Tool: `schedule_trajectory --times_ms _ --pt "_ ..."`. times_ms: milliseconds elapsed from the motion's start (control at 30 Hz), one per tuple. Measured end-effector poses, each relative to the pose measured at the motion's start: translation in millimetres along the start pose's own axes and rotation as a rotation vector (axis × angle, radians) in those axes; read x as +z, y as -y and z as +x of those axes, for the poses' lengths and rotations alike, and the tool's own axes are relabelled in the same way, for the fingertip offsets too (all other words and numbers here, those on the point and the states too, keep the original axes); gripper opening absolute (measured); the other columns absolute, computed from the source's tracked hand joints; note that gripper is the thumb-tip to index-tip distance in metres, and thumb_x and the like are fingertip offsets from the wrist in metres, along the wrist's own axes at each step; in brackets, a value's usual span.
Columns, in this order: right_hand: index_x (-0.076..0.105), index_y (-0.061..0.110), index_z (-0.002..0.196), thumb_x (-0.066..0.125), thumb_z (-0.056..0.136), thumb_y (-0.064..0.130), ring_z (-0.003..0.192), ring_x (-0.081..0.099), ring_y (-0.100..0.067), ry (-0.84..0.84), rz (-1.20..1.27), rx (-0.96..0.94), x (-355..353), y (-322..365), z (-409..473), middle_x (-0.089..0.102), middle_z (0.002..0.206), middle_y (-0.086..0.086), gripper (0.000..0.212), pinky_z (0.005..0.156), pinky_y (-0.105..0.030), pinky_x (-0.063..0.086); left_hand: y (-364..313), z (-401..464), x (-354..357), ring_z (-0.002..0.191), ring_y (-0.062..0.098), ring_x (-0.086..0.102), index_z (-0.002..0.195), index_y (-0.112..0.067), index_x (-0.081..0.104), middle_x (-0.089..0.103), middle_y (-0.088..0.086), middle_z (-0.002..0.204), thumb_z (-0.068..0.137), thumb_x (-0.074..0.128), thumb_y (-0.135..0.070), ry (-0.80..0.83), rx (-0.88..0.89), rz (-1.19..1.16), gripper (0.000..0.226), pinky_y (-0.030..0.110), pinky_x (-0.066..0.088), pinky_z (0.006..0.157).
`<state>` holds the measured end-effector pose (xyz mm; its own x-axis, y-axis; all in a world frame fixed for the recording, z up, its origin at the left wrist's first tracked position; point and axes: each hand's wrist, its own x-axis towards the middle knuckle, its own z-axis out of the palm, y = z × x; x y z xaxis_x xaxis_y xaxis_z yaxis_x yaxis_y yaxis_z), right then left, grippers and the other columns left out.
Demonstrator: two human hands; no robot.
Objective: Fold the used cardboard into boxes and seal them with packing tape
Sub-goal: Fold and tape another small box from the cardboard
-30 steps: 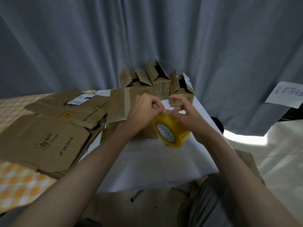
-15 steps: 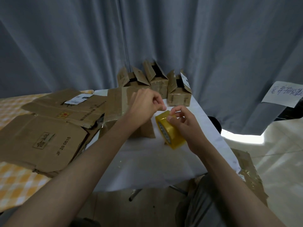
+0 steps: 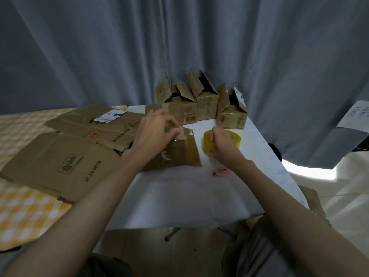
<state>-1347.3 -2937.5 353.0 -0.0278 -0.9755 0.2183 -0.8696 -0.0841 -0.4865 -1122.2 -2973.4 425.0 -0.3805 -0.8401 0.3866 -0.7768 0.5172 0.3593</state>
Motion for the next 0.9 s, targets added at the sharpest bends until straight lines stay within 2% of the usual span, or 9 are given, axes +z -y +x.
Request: schedule_trajectory --times_ms 133,233,300,400,467,533,667,800,900 --pt "0.044 0.011 0.091 0.062 0.081 -0.003 0.09 0.043 -0.023 0.014 -0.074 -0.001 23 -10 -2 0.041 0.109 -0.009 0.025 0.067 -0.03 0.032 24 -15 -6 0.096 0.006 0.054 0.1 -0.024 0.075 0.061 -0.008 0.103 0.09 0.07 -0.033 0.003 0.048 -0.133 0.015 0.028 0.048 0.089" --pt "0.05 0.009 0.097 0.064 0.084 0.0 0.094 0.048 -0.026 -0.007 -0.128 -0.003 28 -5 -5 0.04 0.112 -0.008 0.021 0.071 -0.031 0.038 29 -22 -4 0.09 0.007 0.057 0.095 -0.021 0.078 0.063 -0.008 0.096 0.082 0.076 -0.041 -0.04 0.09 -0.215 0.024 0.027 0.049 0.082" --pt "0.058 0.01 0.096 0.065 0.086 0.005 0.092 0.048 -0.021 -0.176 -0.076 -0.067 22 11 -3 0.049 0.105 -0.007 0.014 0.074 -0.028 0.038 31 -23 0 0.09 0.011 0.057 0.093 -0.02 0.077 0.062 -0.008 0.096 0.075 0.077 -0.053 -0.052 0.07 -0.234 0.038 0.029 0.049 0.08" --pt "0.063 0.012 0.086 0.067 0.087 0.008 0.075 0.051 -0.006 -0.396 0.287 -0.077 11 50 -5 0.06 0.083 0.003 0.006 0.068 -0.017 0.04 31 -25 9 0.092 0.012 0.051 0.094 -0.021 0.071 0.058 -0.009 0.097 0.069 0.076 -0.063 -0.064 0.069 -0.151 0.048 0.031 0.047 0.077" --pt "0.066 0.009 0.083 0.071 0.086 0.01 0.064 0.053 -0.002 -0.365 0.488 -0.048 12 72 -9 0.061 0.072 0.003 0.007 0.061 -0.011 0.042 31 -26 15 0.09 0.012 0.048 0.093 -0.021 0.069 0.056 -0.008 0.096 0.069 0.077 -0.06 -0.085 0.078 -0.114 0.047 0.032 0.046 0.074" --pt "0.066 0.007 0.083 0.08 0.08 0.012 0.061 0.051 -0.002 -0.285 0.566 0.0 16 83 -15 0.063 0.07 -0.003 0.015 0.058 -0.012 0.043 32 -28 19 0.089 0.012 0.048 0.093 -0.02 0.069 0.056 -0.008 0.096 0.07 0.073 -0.06 -0.093 0.075 -0.102 0.047 0.032 0.046 0.072" --pt "0.066 0.005 0.085 0.086 0.072 0.006 0.068 0.059 -0.019 -0.211 0.589 0.044 25 79 -20 0.066 0.076 -0.01 0.024 0.064 -0.023 0.051 37 -30 22 0.087 0.014 0.05 0.091 -0.018 0.07 0.057 -0.007 0.093 0.067 0.085 -0.051 -0.107 0.081 -0.127 0.043 0.034 0.046 0.071" --pt "0.063 0.007 0.086 0.078 0.074 -0.007 0.071 0.059 -0.018 -0.207 0.471 -0.063 32 71 -18 0.064 0.077 -0.008 0.024 0.064 -0.018 0.048 41 -29 23 0.09 0.014 0.051 0.093 -0.018 0.071 0.059 -0.007 0.095 0.068 0.086 -0.049 -0.102 0.093 -0.135 0.042 0.034 0.046 0.073" --pt "0.06 0.011 0.095 0.071 0.079 -0.007 0.072 0.051 -0.013 -0.189 0.266 -0.221 34 68 -15 0.057 0.082 -0.001 0.026 0.064 -0.025 0.044 44 -31 25 0.092 0.015 0.052 0.096 -0.018 0.071 0.06 -0.006 0.098 0.069 0.086 -0.045 -0.106 0.111 -0.14 0.04 0.033 0.046 0.074"
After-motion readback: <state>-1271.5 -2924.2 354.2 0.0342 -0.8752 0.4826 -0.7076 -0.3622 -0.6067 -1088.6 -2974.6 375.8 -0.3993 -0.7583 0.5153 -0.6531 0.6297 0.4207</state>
